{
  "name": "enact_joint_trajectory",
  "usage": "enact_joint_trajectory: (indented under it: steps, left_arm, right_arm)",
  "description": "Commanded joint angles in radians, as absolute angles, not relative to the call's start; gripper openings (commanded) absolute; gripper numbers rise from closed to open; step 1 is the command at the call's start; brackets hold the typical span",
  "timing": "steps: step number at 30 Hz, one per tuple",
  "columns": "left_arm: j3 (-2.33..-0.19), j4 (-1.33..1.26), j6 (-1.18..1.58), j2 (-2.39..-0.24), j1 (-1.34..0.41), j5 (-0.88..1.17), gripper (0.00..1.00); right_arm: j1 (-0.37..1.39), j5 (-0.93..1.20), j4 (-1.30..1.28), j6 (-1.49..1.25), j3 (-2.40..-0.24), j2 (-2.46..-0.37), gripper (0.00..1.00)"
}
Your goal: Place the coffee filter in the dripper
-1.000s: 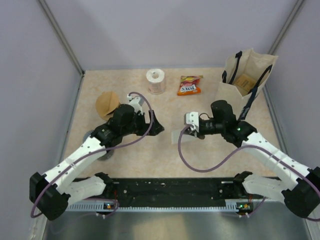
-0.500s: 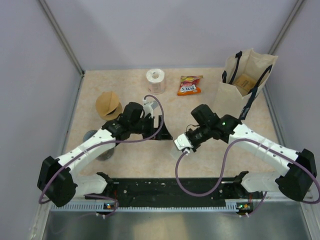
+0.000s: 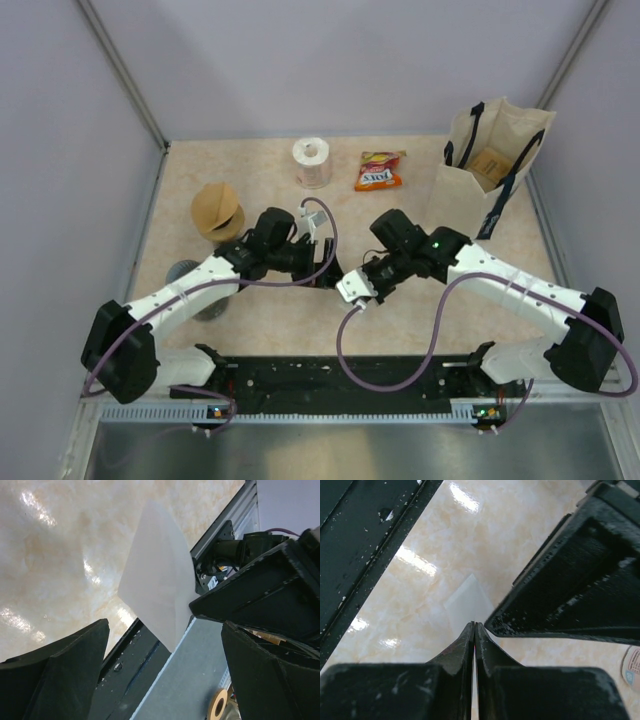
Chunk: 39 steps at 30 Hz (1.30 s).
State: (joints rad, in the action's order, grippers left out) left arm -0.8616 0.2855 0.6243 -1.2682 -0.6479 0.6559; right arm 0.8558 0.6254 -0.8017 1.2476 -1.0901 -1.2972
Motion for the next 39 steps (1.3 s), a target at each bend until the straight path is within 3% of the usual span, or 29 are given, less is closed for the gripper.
enact_joint_trajectory:
  steps: [1,25,29,32,33,35,36,37,39]
  left_arm:
    - [-0.841,0.308,0.588,-1.278,-0.66,0.644,0.99]
    - [-0.942,0.361,0.58,-1.445,-0.698,0.656,0.92]
    - [-0.936,0.38,0.566,-1.407,-0.699,0.629,0.92]
    - [-0.91,0.402,0.565,-1.371,-0.699,0.569,0.92]
    - [-0.899,0.402,0.568,-1.364,-0.696,0.543,0.93]
    - [-0.881,0.407,0.574,-1.361,-0.696,0.483,0.93]
    - [-0.873,0.402,0.572,-1.362,-0.695,0.465,0.93]
    - [-0.862,0.385,0.571,-1.364,-0.693,0.457,0.94]
    - [-0.844,0.324,0.557,-1.365,-0.693,0.456,0.95]
  right_arm:
    - [0.874,0.638,-0.81,1.266,-1.143,-1.282,0.0]
    - [0.902,0.6,-0.825,1.269,-1.14,-1.279,0.0]
    - [0.902,0.575,-0.822,1.227,-1.132,-1.278,0.0]
    - [0.902,0.49,-0.702,1.038,-1.092,-1.266,0.0]
    - [0.9,0.439,-0.624,0.943,-1.06,-1.255,0.07]
    - [0.894,0.3,-0.461,0.71,-0.985,-1.226,0.32]
    - [0.887,0.22,-0.402,0.586,-0.945,-1.206,0.38]
    - [0.881,0.137,-0.358,0.463,-0.916,-1.187,0.54]
    - [0.859,0.034,-0.324,0.266,-0.859,-1.138,0.67]
